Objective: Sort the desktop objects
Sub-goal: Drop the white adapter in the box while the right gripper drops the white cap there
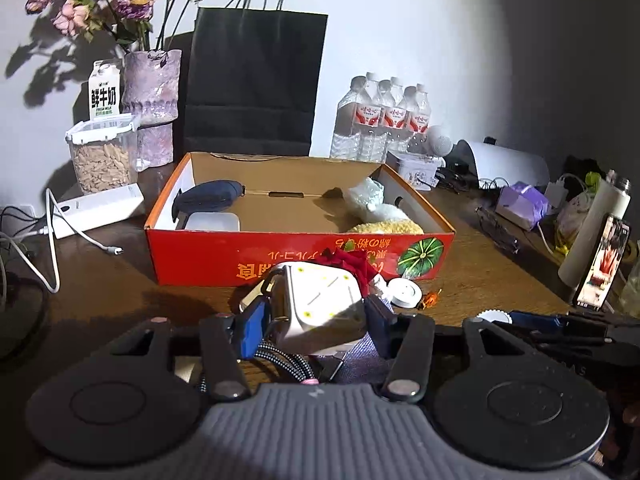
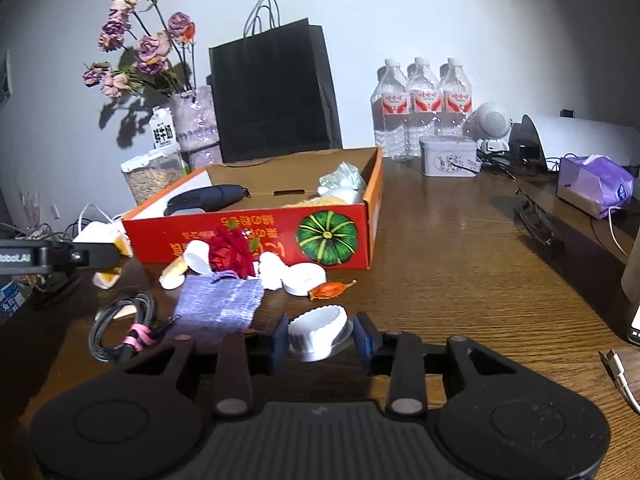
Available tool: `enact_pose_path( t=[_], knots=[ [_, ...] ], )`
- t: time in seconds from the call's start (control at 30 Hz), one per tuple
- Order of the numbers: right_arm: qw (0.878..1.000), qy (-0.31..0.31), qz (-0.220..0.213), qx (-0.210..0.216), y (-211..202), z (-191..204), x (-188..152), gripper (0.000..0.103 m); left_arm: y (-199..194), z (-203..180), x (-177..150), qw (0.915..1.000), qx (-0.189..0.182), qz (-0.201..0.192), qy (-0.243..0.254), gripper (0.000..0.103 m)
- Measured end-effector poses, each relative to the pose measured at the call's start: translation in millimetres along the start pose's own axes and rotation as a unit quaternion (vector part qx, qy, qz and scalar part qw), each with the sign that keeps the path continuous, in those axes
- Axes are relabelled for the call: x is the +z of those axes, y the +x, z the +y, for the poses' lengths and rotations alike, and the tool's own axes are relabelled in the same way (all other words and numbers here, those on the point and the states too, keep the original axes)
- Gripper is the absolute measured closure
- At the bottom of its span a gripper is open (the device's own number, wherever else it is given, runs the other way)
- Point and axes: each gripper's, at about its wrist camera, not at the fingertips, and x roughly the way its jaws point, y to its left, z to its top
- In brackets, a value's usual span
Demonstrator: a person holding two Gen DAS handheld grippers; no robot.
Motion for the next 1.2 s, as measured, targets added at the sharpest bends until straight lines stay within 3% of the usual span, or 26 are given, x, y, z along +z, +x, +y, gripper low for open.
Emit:
enact_pose_path(
  t=[0.13, 0.23, 0.33, 0.4, 0.5, 0.57, 0.63, 0.77, 0.83, 0.9, 1.0, 1.07, 1.2],
  knots=[
    [1.0, 0.002, -0.008, 0.022, -5.1, 3.8, 10.5, 0.068, 1.7, 8.1, 18.7, 0.9994, -0.035, 0.0, -0.007, 0.05],
    [0.999, 0.005, -0.016, 0.052, -4.3, 3.4, 36.4, 0.068, 14.8, 16.8, 54.0, 0.9985, -0.055, -0.006, 0.0, 0.05],
    [0.997, -0.013, -0.034, 0.068, 10.4, 7.7, 80.6, 0.068, 51.6, 26.9, 103.7, 0.9985, -0.054, -0.002, 0.002, 0.05],
    [0.996, -0.018, -0.038, 0.074, 35.3, 11.8, 117.7, 0.069, 91.8, 33.5, 134.1, 0.9985, -0.05, 0.023, 0.003, 0.05],
    [0.997, -0.008, -0.008, 0.078, 103.3, 22.7, 171.6, 0.068, 166.7, 45.7, 163.7, 0.9975, -0.021, 0.067, 0.001, 0.05],
    [0.998, -0.006, 0.032, 0.05, 161.9, 22.7, 196.0, 0.069, 214.7, 57.2, 168.6, 0.9947, 0.011, 0.102, -0.013, 0.05],
    [0.997, -0.022, 0.075, 0.009, 214.5, 19.1, 207.5, 0.069, 252.3, 62.9, 165.1, 0.9902, 0.037, 0.135, 0.0, 0.05],
    [0.983, -0.028, 0.175, -0.04, 293.1, 10.4, 202.5, 0.069, 291.0, 74.7, 155.6, 0.9844, 0.042, 0.171, -0.005, 0.049],
    [0.978, -0.03, 0.195, -0.061, 308.5, 7.2, 199.0, 0.067, 292.8, 76.5, 158.0, 0.984, 0.035, 0.174, -0.013, 0.045],
    [0.978, -0.039, 0.195, -0.067, 309.9, 9.7, 198.4, 0.067, 288.3, 77.1, 163.7, 0.9841, 0.022, 0.176, -0.013, 0.033],
    [0.978, -0.054, 0.192, -0.069, 300.2, 13.4, 204.1, 0.062, 265.0, 76.8, 176.3, 0.9875, 0.024, 0.156, -0.014, 0.029],
    [0.983, -0.043, 0.167, -0.06, 278.3, 12.0, 212.9, 0.055, 240.1, 77.8, 185.2, 0.9901, 0.014, 0.138, -0.021, 0.025],
    [0.995, -0.039, 0.087, -0.032, 205.9, 11.7, 221.0, 0.034, 164.9, 75.7, 183.7, 0.9968, -0.024, 0.073, -0.022, 0.008]
  ],
)
